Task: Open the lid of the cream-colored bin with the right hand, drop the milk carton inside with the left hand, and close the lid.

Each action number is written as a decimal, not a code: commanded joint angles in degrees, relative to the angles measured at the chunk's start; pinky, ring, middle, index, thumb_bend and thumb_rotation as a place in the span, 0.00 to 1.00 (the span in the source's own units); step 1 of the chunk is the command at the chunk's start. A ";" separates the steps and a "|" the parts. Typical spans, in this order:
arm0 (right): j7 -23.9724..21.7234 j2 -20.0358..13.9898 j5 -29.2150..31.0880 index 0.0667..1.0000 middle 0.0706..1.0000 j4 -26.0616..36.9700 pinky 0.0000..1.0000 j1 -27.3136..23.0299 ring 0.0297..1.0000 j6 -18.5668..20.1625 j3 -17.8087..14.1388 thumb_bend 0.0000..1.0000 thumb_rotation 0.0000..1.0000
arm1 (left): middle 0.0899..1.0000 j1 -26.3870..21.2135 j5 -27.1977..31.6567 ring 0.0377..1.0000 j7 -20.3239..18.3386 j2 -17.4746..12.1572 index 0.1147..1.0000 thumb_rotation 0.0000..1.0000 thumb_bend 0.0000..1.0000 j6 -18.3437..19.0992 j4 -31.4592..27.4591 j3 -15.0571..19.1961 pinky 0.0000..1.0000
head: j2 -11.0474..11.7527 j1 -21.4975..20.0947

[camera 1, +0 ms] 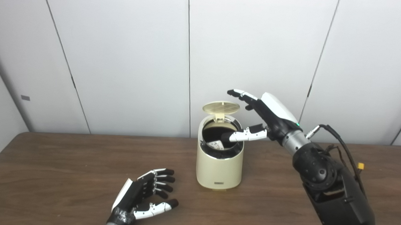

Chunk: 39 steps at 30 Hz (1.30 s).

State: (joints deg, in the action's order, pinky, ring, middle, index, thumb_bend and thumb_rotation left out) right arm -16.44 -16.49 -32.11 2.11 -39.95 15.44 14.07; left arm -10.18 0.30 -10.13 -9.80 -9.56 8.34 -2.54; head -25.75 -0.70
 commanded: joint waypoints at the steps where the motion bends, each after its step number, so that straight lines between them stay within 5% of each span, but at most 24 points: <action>1: -0.08 -0.23 -1.13 0.89 0.90 2.01 0.79 -3.90 0.90 0.57 0.02 0.71 0.46 | 0.69 -0.70 -0.09 0.63 0.21 -0.02 0.75 0.16 0.76 -0.54 -1.02 0.10 0.57 | -0.01 -0.08; 6: -1.42 -0.90 -2.14 0.89 0.91 1.47 0.82 -5.41 0.92 -0.14 1.04 0.70 0.46 | 0.69 -0.64 -0.10 0.62 0.37 0.29 0.75 0.15 0.77 -0.43 -0.96 0.12 0.57 | -0.07 0.19; 15: 1.38 -4.22 -8.02 0.72 0.78 0.25 0.81 -6.57 0.96 -10.07 4.20 0.71 0.47 | 0.69 -0.84 -0.19 0.62 0.48 0.60 0.75 0.13 0.77 -0.10 -0.80 0.17 0.56 | -0.33 0.55; 21: 2.41 -4.81 -10.17 0.70 0.72 1.00 0.76 -4.96 0.95 -13.82 4.29 0.74 0.48 | 0.69 -0.82 0.05 0.62 0.31 0.53 0.75 0.11 0.77 0.32 -1.04 0.25 0.56 | -0.51 0.57; 39: 0.39 -6.04 -11.64 0.70 0.71 3.87 0.79 -1.56 0.90 -18.05 3.73 0.75 0.53 | 0.69 -0.66 -0.12 0.63 0.38 0.53 0.76 0.14 0.76 1.40 -2.37 0.15 0.58 | -1.73 1.00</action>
State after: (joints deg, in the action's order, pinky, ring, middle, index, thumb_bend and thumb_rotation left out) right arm -16.39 -21.89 -44.10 4.01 -40.00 -1.30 18.64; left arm -10.17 0.48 -9.97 -9.18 -7.97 7.90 -2.38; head -27.42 0.26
